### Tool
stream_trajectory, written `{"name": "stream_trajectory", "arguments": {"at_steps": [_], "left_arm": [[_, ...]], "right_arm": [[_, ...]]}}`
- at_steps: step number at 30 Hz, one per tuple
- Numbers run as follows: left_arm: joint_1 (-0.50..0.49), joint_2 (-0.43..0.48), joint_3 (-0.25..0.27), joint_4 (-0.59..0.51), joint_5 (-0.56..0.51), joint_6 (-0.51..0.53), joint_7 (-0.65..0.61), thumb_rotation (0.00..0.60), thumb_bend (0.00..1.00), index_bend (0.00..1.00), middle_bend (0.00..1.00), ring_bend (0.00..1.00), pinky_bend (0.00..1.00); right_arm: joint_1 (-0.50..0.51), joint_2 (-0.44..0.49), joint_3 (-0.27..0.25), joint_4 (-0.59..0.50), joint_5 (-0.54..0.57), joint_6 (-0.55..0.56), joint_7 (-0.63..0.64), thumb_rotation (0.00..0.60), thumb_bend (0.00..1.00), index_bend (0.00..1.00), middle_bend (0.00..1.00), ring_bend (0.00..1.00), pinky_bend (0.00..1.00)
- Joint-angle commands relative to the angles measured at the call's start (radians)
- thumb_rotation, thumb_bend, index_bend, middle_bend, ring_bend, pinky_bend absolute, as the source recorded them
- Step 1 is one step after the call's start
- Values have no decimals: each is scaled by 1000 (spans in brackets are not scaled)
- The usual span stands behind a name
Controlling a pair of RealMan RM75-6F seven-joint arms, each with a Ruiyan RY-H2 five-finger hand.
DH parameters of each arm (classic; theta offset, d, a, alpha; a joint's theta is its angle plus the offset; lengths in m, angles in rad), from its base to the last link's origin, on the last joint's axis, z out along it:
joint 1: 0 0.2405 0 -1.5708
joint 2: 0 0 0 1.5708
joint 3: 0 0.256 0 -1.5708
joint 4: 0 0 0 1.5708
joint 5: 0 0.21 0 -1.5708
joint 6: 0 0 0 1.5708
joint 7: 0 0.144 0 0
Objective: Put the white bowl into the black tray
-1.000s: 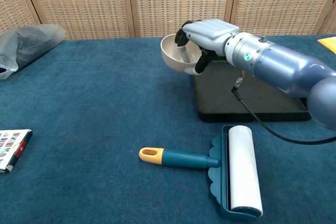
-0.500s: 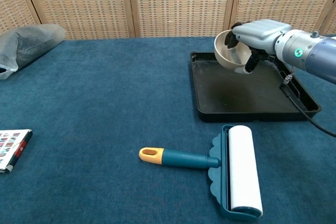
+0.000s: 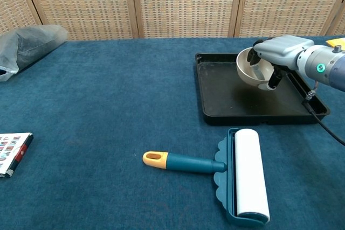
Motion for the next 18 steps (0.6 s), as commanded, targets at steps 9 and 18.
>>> {"name": "stream_trajectory", "arguments": {"at_steps": [9, 18], "left_arm": [[0, 0, 1, 0, 3, -1, -1, 600, 62, 0, 0, 0, 0], [1, 1, 1, 0, 3, 2, -1, 600, 62, 0, 0, 0, 0]], "right_arm": [[-5, 4, -10, -17, 45, -4, -45, 600, 496, 664, 209, 28, 104], [-3, 6, -16, -31, 68, -6, -70, 600, 454, 579, 154, 16, 87]]}}
